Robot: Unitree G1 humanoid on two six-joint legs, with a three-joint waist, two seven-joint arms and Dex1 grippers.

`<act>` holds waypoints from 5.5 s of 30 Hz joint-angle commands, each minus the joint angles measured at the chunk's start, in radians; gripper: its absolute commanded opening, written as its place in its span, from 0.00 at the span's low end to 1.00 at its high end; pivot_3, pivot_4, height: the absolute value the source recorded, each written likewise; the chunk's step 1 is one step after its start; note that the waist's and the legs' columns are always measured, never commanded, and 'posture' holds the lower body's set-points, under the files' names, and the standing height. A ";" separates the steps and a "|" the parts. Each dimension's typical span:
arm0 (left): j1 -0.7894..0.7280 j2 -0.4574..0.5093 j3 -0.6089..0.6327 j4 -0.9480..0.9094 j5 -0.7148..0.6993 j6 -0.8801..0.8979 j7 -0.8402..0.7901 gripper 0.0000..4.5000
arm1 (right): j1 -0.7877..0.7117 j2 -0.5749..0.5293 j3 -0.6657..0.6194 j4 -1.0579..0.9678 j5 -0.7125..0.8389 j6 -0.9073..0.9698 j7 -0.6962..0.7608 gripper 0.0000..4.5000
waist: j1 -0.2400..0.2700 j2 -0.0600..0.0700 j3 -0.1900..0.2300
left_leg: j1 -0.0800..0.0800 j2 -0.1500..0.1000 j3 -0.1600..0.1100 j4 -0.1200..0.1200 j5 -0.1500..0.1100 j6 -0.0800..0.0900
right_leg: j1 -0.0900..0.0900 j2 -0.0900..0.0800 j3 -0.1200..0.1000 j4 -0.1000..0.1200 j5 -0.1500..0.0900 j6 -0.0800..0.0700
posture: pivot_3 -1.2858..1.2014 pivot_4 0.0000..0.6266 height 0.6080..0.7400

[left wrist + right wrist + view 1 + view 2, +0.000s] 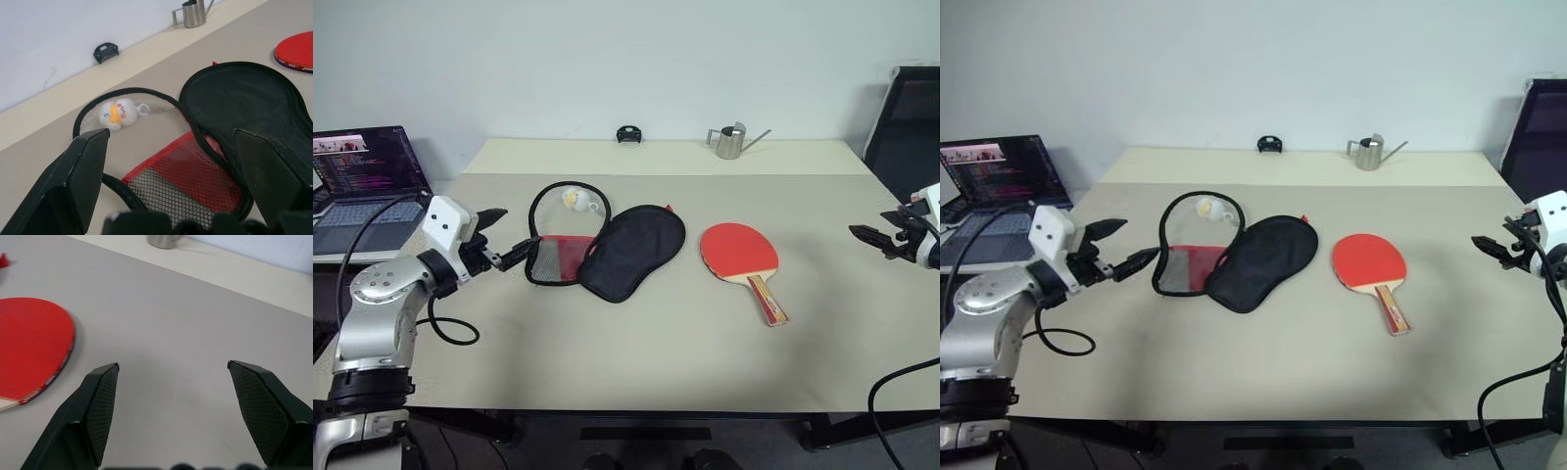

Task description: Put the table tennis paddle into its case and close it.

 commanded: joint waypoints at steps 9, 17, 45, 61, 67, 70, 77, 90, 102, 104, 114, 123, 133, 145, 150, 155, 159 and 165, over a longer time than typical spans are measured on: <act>-0.027 0.008 0.028 0.038 -0.007 -0.042 -0.015 0.99 | 0.048 -0.018 -0.054 -0.149 0.049 0.079 0.003 0.86 | 0.000 0.000 0.000 | 0.000 0.000 0.000 0.000 0.000 0.000 | 0.000 0.000 0.000 0.000 0.000 0.000 | 0.52 0.24 1.00; 0.025 0.032 0.083 0.020 -0.019 -0.044 -0.015 0.99 | 0.046 0.018 -0.045 -0.166 0.039 0.063 -0.019 0.86 | -0.002 0.000 0.000 | 0.000 0.000 0.001 0.000 0.000 0.000 | 0.000 0.000 0.001 0.000 0.000 0.000 | 0.52 0.24 1.00; -0.069 0.005 0.049 0.064 -0.068 0.023 -0.084 0.99 | 0.208 0.257 0.036 -0.915 0.215 0.597 -0.134 0.86 | 0.002 0.000 0.000 | 0.000 0.001 -0.001 0.002 0.000 0.000 | -0.001 0.001 0.000 0.002 0.001 0.000 | 0.52 0.24 1.00; -0.074 0.131 0.016 0.092 -0.168 0.180 -0.441 0.99 | 0.107 0.563 0.221 -1.030 0.290 0.979 -0.328 0.86 | -0.019 0.000 0.000 | 0.000 0.001 -0.001 0.002 0.000 0.000 | -0.002 0.001 0.000 0.004 0.000 0.000 | 0.52 0.24 1.00; -0.077 0.134 0.025 0.102 -0.170 0.176 -0.450 0.99 | 0.044 0.688 0.307 -0.869 0.188 0.909 -0.429 0.86 | -0.022 -0.001 0.000 | -0.001 0.001 -0.001 0.002 0.000 0.000 | -0.003 0.001 0.000 0.005 0.000 0.000 | 0.52 0.24 1.00; -0.068 0.137 0.030 0.102 -0.171 0.174 -0.451 0.99 | 0.000 0.742 0.284 -0.735 0.140 0.878 -0.512 0.86 | -0.021 -0.001 0.000 | -0.003 0.001 -0.001 0.002 0.000 0.000 | -0.006 0.001 0.001 0.006 0.000 0.000 | 0.52 0.24 1.00; -0.047 0.141 0.027 0.096 -0.155 0.162 -0.443 0.99 | -0.061 0.802 0.252 -0.592 0.125 0.864 -0.556 0.86 | -0.024 -0.002 -0.001 | -0.005 0.001 0.003 0.002 0.000 0.000 | -0.012 0.001 0.004 0.010 0.001 0.000 | 0.52 0.24 1.00; -0.042 0.128 0.022 0.098 -0.155 0.158 -0.433 0.99 | -0.092 0.931 0.282 -0.554 0.110 0.856 -0.560 0.86 | -0.025 -0.002 -0.001 | -0.007 0.002 0.004 0.002 0.000 0.000 | -0.016 0.001 0.005 0.013 0.000 0.000 | 0.52 0.24 1.00; -0.021 0.127 0.029 0.087 -0.158 0.152 -0.409 0.99 | -0.088 1.001 0.296 -0.539 0.077 0.830 -0.588 0.86 | -0.026 -0.003 -0.001 | -0.007 0.002 0.004 0.002 0.000 0.000 | -0.017 0.001 0.005 0.013 0.000 0.000 | 0.52 0.24 1.00; -0.018 0.124 0.028 0.088 -0.156 0.148 -0.404 0.99 | -0.086 1.004 0.298 -0.540 0.074 0.828 -0.592 0.86 | -0.026 -0.003 -0.001 | -0.007 0.002 0.004 0.002 0.000 0.000 | -0.017 0.001 0.005 0.013 0.000 0.000 | 0.52 0.24 1.00; 0.009 0.114 0.021 0.050 -0.161 0.150 -0.387 0.99 | -0.069 1.031 0.199 -0.579 0.128 0.950 -0.637 0.11 | -0.026 -0.003 -0.001 | -0.007 0.002 0.004 0.002 0.000 0.000 | -0.017 0.001 0.005 0.013 0.000 0.000 | 0.52 0.24 1.00; 0.030 0.099 0.021 0.009 -0.169 0.160 -0.369 0.99 | -0.070 1.002 0.122 -0.585 0.158 1.024 -0.675 0.01 | -0.025 -0.003 -0.001 | -0.007 0.002 0.004 0.002 0.000 0.000 | -0.017 0.001 0.005 0.013 0.000 0.000 | 0.52 0.24 1.00; 0.026 0.082 0.000 -0.021 -0.168 0.166 -0.363 0.99 | -0.102 0.779 0.176 -0.551 0.142 1.061 -0.555 0.01 | -0.018 -0.003 -0.001 | -0.009 0.001 0.003 0.002 0.000 0.000 | -0.017 0.001 0.004 0.012 0.000 0.000 | 0.52 0.24 1.00; -0.042 0.058 -0.057 -0.022 -0.155 0.178 -0.376 0.99 | -0.225 0.609 0.342 -0.399 0.047 0.923 -0.350 0.01 | -0.030 -0.004 0.000 | -0.010 0.002 0.004 0.002 0.000 0.000 | -0.018 0.002 0.004 0.012 0.000 0.000 | 0.52 0.24 1.00; -0.049 0.054 -0.066 -0.025 -0.155 0.182 -0.373 0.99 | -0.267 0.610 0.361 -0.322 0.006 0.849 -0.321 0.01 | -0.029 -0.005 0.000 | -0.011 0.002 0.004 0.002 0.000 0.000 | -0.018 0.002 0.004 0.012 0.000 0.000 | 0.52 0.24 1.00; -0.053 0.049 -0.071 -0.030 -0.154 0.186 -0.370 0.99 | -0.283 0.616 0.375 -0.276 -0.039 0.785 -0.310 0.01 | -0.028 -0.005 0.000 | -0.011 0.002 0.003 0.002 0.000 0.000 | -0.018 0.002 0.004 0.012 0.000 0.000 | 0.52 0.24 1.00; -0.055 0.049 -0.074 -0.032 -0.156 0.187 -0.369 0.99 | -0.287 0.609 0.372 -0.245 -0.069 0.742 -0.318 0.10 | -0.028 -0.005 0.000 | -0.011 0.002 0.003 0.002 0.000 0.000 | -0.018 0.002 0.004 0.012 0.000 0.000 | 0.52 0.24 1.00; -0.063 0.045 -0.077 -0.034 -0.157 0.190 -0.366 0.99 | -0.292 0.576 0.367 -0.262 -0.096 0.708 -0.305 0.51 | -0.020 -0.006 0.000 | -0.011 0.001 0.003 0.003 0.000 0.000 | -0.018 0.001 0.004 0.012 0.000 0.000 | 0.52 0.24 1.00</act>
